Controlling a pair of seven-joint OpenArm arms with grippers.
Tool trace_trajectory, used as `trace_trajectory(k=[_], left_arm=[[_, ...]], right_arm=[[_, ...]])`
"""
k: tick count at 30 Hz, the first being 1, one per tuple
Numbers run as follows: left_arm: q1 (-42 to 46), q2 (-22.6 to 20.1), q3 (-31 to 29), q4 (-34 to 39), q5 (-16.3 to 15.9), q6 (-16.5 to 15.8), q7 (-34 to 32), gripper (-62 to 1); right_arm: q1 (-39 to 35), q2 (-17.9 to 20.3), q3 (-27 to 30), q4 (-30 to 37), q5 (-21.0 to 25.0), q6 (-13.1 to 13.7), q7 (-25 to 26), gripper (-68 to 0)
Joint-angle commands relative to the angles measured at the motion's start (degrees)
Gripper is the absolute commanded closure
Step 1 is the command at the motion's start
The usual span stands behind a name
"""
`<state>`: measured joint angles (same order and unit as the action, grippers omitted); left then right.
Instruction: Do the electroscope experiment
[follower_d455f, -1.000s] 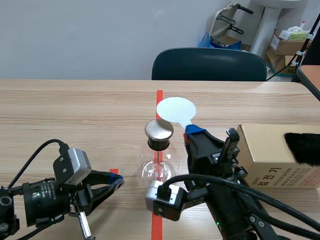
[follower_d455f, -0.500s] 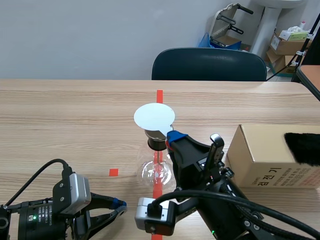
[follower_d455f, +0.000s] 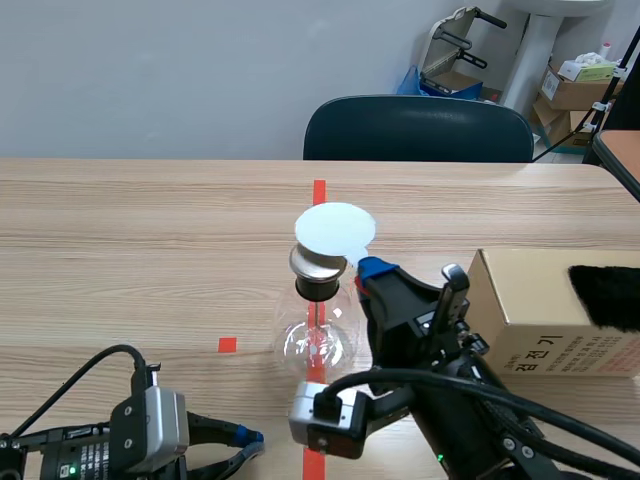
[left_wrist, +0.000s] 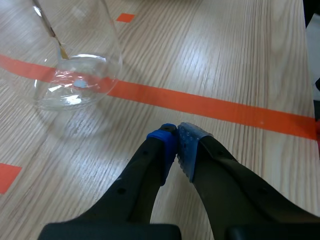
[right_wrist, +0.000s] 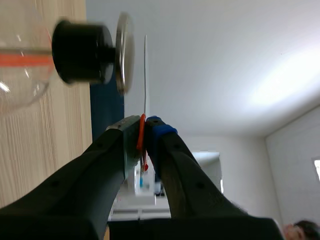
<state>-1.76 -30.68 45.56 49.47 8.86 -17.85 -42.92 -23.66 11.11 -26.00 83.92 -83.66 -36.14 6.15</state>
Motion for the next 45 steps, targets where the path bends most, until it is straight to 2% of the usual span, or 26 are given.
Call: trace_trajectory(k=[1,5,12,17,20,23,27,31,34,41,45], left_arm=[[-0.3,0.2,0.5,0.5,-0.6,1.0,-0.6,-4.0],[-1.1,0.7,1.5,0.5,-0.7,3.1,0.6,-4.0],[-4.6,1.9,1.5,0.5,-3.9,3.3,3.8,-4.0],[-6.6,2.1,1.5,0.5,-5.5,3.3,4.9,-4.0],[-7.4,2.1,1.5,0.5,-8.3,3.1,5.1,-4.0],[-8.0,2.3,1.5,0.5,-8.3,3.1,5.5,-4.0],[-8.1,2.4,1.5,0.5,-8.3,3.2,5.7,-4.0],[-8.3,2.4,1.5,0.4,-8.6,3.2,6.0,-4.0],[-8.6,2.4,1.5,0.4,-10.3,3.2,6.8,-4.0],[-8.6,2.4,1.5,0.4,-10.5,3.4,7.6,-4.0],[-8.6,2.4,1.5,0.4,-12.0,3.4,9.5,-4.0]], right_arm=[[0.8,0.2,0.2,1.2,0.0,-0.7,-2.5,-0.8],[0.8,0.7,0.2,1.2,0.0,-0.7,-10.5,-0.8],[0.6,1.7,0.2,1.2,0.0,-0.7,-19.4,-0.8],[0.6,1.7,0.2,1.2,0.0,-0.7,-20.5,-0.8],[0.6,1.7,0.2,1.2,0.0,-0.7,-20.4,-0.8],[0.6,1.7,0.2,1.2,0.0,-0.7,-20.3,-0.8],[0.6,1.7,0.2,1.2,0.0,-0.7,-18.9,-0.8],[0.6,1.7,0.2,1.2,0.0,-0.7,-15.4,-0.8],[0.6,1.7,0.2,1.2,0.0,-0.7,-11.4,-0.8],[0.6,1.7,0.2,1.2,0.0,-0.7,-0.1,-0.8],[0.6,1.7,0.2,1.2,0.0,-0.7,4.9,-0.8]])
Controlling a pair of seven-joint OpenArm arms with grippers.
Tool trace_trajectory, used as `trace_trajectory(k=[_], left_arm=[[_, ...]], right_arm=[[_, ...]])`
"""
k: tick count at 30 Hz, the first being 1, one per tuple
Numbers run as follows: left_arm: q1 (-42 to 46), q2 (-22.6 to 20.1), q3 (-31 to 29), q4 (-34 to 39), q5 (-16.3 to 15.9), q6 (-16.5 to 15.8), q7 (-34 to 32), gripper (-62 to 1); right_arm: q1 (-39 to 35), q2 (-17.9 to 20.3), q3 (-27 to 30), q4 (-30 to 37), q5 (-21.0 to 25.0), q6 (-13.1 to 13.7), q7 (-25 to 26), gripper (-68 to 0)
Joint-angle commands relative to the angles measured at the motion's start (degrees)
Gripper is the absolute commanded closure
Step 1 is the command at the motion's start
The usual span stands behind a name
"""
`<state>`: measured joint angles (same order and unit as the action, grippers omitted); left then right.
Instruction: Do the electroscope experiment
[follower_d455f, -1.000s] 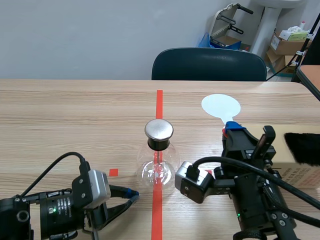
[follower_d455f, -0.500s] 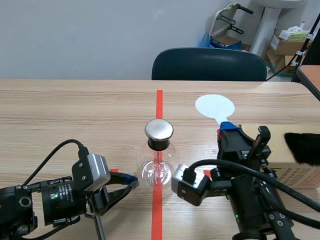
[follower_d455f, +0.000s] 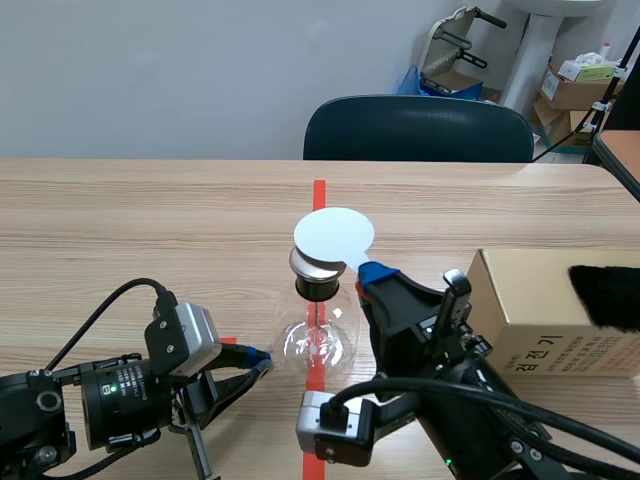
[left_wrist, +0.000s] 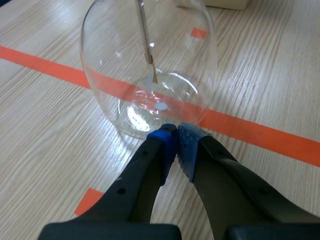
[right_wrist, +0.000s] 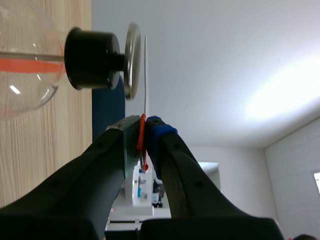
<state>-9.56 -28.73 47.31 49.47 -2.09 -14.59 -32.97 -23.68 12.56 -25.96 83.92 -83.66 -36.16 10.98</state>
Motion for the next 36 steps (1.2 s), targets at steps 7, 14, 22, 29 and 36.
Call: trace_trajectory(k=[7,14,22,29,36], left_arm=[[-0.8,0.4,-0.3,0.4,-2.4,0.4,1.8,-4.0],[-0.8,0.4,-0.3,0.4,-4.6,1.6,3.7,-4.0],[-0.8,0.4,-0.3,0.4,-4.6,1.6,4.2,-4.0],[-0.8,0.4,-0.5,0.4,-4.6,1.6,4.1,-4.0],[-0.8,0.4,-0.5,0.4,-4.6,1.6,3.8,-4.0]], right_arm=[[0.6,0.3,0.1,1.2,0.0,-0.7,4.7,-0.8],[0.6,0.3,0.1,1.2,0.0,-0.7,4.9,-0.8],[0.6,0.3,0.2,1.2,0.0,-0.7,1.8,-0.8],[0.6,0.3,0.2,1.2,0.0,-0.7,-8.8,-0.8],[0.6,0.3,0.2,1.2,0.0,-0.7,-21.5,-0.8]])
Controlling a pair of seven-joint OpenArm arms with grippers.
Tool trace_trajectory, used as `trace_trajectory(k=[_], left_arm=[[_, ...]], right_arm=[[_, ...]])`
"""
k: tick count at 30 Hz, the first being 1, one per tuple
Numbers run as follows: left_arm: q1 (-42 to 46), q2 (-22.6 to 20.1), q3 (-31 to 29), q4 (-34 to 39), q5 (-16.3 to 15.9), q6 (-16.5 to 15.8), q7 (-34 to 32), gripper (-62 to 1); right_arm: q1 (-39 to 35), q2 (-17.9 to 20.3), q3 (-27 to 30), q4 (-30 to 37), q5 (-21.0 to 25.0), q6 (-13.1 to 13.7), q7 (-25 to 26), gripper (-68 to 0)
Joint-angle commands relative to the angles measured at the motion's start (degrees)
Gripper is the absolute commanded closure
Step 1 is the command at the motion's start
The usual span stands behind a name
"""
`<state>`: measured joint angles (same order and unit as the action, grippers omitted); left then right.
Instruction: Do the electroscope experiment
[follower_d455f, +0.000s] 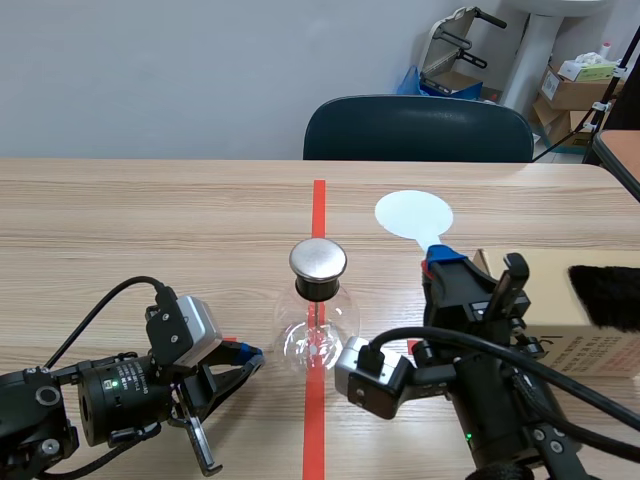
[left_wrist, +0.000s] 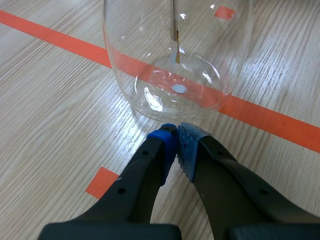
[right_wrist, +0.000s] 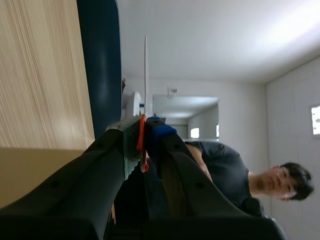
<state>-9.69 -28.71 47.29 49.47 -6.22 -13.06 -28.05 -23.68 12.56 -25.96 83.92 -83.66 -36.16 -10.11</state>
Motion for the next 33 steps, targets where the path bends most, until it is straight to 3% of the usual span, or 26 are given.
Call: trace_trajectory(k=[1,7,33], left_arm=[[-0.6,0.4,-0.4,0.4,-0.4,0.1,-1.1,-4.0],[-0.6,0.4,-0.4,0.4,-0.4,0.1,-1.1,-4.0],[-0.6,0.4,-0.4,0.4,-0.4,0.1,-1.9,-4.0]], right_arm=[[0.6,0.3,0.2,1.2,0.0,-0.7,-1.7,-0.8],[0.6,0.3,0.2,1.2,0.0,-0.7,-5.4,-0.8],[0.6,0.3,0.2,1.2,0.0,-0.6,-5.6,-0.8]])
